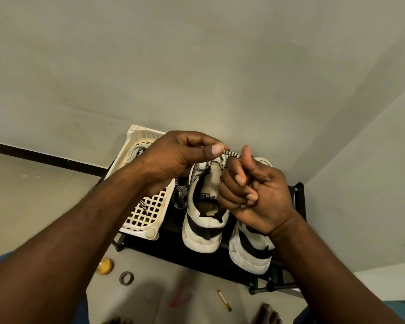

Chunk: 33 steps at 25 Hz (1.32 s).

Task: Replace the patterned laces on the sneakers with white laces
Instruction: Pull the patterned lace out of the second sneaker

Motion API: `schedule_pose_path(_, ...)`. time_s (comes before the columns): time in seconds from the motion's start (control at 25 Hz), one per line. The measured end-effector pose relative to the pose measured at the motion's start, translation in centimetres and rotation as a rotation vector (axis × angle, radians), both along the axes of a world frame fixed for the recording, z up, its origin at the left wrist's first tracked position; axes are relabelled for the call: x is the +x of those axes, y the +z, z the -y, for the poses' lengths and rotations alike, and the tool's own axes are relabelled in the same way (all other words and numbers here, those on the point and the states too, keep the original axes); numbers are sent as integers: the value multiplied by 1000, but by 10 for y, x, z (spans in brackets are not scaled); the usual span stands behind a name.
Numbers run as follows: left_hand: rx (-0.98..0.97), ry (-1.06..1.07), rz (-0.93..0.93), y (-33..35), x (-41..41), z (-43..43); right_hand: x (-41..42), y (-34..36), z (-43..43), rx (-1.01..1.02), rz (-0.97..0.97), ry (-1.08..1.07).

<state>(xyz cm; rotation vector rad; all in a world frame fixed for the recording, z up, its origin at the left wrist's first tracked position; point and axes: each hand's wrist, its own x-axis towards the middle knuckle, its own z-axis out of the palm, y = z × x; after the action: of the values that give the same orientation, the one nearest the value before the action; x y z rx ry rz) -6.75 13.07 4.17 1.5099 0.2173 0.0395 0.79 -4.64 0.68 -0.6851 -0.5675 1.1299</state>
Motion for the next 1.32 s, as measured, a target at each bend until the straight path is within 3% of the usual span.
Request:
schedule_pose_path(0.24, 169, -20, 85, -13, 1, -3, -3, 1, 2, -11, -52, 82)
schedule_pose_path(0.36, 42, -33, 81, -13, 1, -2, -3, 5, 1, 24, -97, 94)
schedule_pose_path(0.52, -336, -13, 134, -9, 2, 4, 2, 4, 2, 87, -158, 88)
schedule_pose_path(0.6, -386, -43, 179, -5, 3, 5, 4, 3, 2, 118, -178, 97)
schedule_pose_path(0.76, -97, 74, 191, -7, 2, 14, 3, 1, 1, 162, -221, 102)
schedule_pose_path(0.96, 324, 159, 344, -23, 8, 12, 6, 0, 4, 195, -261, 104)
schedule_pose_path(1.12, 707, 179, 432, -33, 9, 12, 10, 2, 2, 207, -145, 101)
schedule_pose_path(1.24, 865, 157, 390, -40, 11, 12, 11, 10, 1, 218, -57, -59)
schedule_pose_path(1.32, 839, 105, 298, -38, 10, 16, 14, 17, 2, 244, -2, -246)
